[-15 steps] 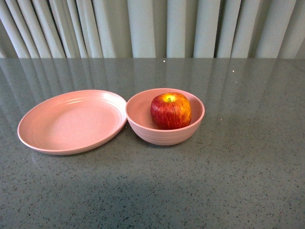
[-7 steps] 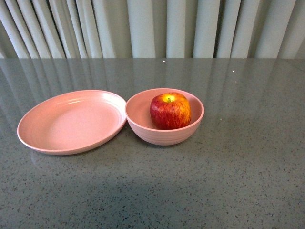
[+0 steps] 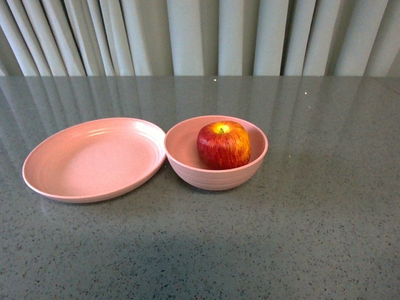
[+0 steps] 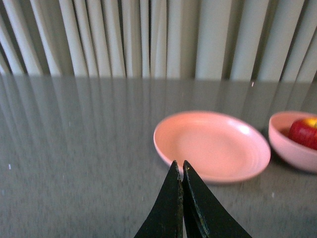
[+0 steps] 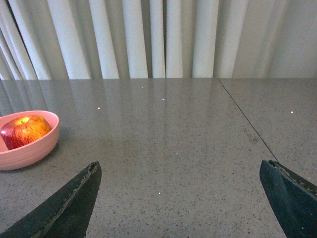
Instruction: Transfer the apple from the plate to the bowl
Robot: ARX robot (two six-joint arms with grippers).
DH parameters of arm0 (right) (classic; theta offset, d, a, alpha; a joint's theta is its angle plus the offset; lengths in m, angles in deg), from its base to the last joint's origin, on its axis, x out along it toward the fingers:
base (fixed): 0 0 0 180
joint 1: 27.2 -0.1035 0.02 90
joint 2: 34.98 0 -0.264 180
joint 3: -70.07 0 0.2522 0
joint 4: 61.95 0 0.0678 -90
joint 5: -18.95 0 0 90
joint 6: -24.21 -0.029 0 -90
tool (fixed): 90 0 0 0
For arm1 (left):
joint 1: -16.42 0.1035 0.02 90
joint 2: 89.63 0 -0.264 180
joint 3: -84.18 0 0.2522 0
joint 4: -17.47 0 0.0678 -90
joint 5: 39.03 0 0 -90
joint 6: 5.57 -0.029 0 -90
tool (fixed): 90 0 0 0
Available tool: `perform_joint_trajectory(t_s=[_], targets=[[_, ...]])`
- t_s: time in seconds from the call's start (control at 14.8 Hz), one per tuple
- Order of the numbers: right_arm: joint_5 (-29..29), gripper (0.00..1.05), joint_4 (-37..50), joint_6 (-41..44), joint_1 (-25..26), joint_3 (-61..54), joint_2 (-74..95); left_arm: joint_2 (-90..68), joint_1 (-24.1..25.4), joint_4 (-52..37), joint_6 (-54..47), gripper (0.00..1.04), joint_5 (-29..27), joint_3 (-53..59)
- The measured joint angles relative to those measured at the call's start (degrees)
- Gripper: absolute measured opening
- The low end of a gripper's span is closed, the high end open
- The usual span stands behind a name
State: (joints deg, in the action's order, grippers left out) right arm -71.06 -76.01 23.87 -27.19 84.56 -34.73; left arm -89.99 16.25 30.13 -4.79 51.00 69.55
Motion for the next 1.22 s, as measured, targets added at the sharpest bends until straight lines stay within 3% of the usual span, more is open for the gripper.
perform_joint_trajectory(t_s=[0.41,0.47,0.61,1.02,1.22], targets=[[0.00,0.98,0.07,0.00,0.00,0.00,0.00,0.00,0.00,1.29,0.04,0.02,-0.04,0.02],[0.00,0.98,0.04,0.00,0.00,0.00,0.00,0.00,0.00,1.31,0.02,0.16,-0.04,0.02],[0.00,0.98,0.04,0.00,0.00,0.00,0.00,0.00,0.00,1.29,0.02,0.29,-0.04,0.02],[0.00,0.98,0.07,0.00,0.00,0.00,0.00,0.00,0.00,1.31,-0.02,1.00,-0.04,0.02],[0.00,0.98,0.07,0.00,0.00,0.00,0.00,0.00,0.00,1.31,-0.15,0.98,-0.04,0.02]])
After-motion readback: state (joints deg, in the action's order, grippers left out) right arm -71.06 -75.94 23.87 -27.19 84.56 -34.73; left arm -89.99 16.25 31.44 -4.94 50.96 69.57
